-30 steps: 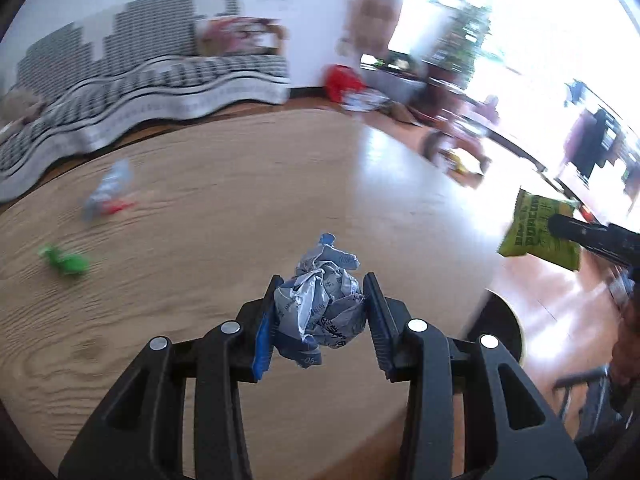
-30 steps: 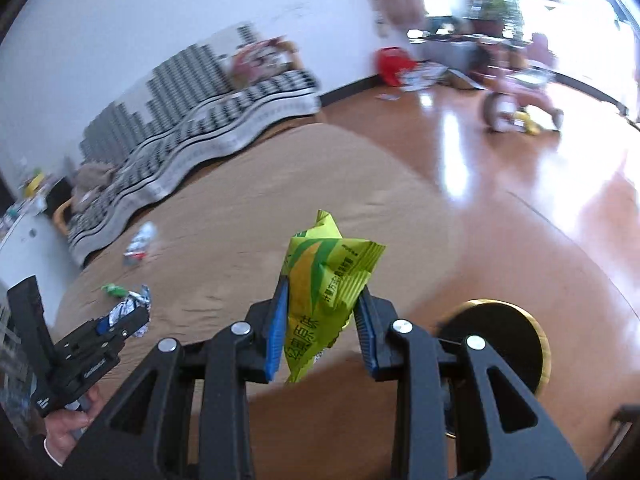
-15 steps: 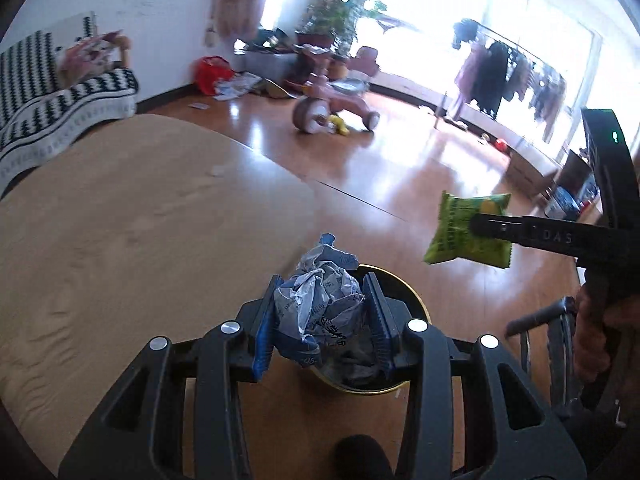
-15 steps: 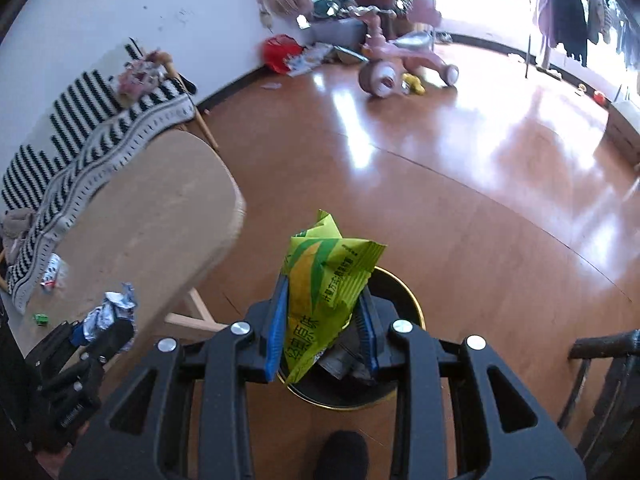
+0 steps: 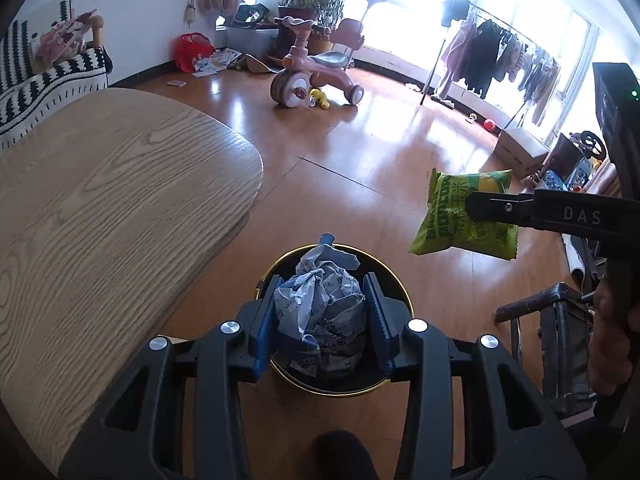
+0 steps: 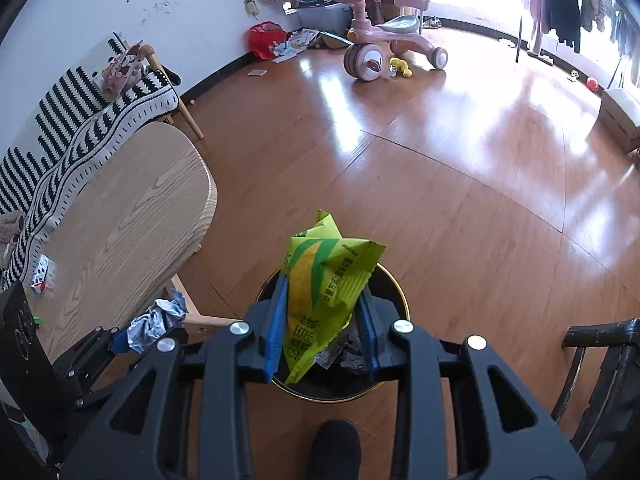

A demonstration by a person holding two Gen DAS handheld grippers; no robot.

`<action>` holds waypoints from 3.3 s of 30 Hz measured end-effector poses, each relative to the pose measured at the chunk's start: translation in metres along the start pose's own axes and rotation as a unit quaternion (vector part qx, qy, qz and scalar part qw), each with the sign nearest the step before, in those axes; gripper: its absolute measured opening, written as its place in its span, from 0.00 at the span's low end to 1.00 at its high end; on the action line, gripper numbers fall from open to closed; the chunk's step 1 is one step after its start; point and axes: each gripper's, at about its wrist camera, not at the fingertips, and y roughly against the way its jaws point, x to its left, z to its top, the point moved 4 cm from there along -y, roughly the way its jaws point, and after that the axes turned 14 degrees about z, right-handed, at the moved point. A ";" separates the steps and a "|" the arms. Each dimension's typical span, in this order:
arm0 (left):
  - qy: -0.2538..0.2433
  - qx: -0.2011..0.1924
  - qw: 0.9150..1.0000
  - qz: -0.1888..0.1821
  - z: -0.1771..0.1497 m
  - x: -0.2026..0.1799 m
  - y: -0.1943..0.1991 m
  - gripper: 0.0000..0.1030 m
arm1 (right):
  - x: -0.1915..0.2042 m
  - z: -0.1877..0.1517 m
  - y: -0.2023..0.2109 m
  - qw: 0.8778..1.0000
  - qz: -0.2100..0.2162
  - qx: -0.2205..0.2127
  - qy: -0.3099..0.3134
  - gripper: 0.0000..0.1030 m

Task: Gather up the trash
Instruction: 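Carry the snack bag and blue wrapper over the black bin and open both tools, then swing both tools back over the table toward the green toy and silver packet, then grasp the red ribbon of the silver packet with the right tool while the left tool grasps the green toy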

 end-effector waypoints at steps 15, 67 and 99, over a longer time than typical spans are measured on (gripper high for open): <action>0.006 0.002 1.000 -0.016 -0.002 0.001 -0.010 0.68 | 0.001 0.005 0.005 1.000 -0.006 -0.021 -0.010 0.66; 0.395 0.015 0.862 0.317 -0.137 0.526 0.146 0.91 | 0.554 -0.083 -0.219 0.907 0.248 0.082 0.331 0.72; 0.331 0.032 0.883 0.332 -0.146 0.513 0.171 0.44 | 0.562 -0.141 -0.228 0.848 0.344 0.193 0.356 0.10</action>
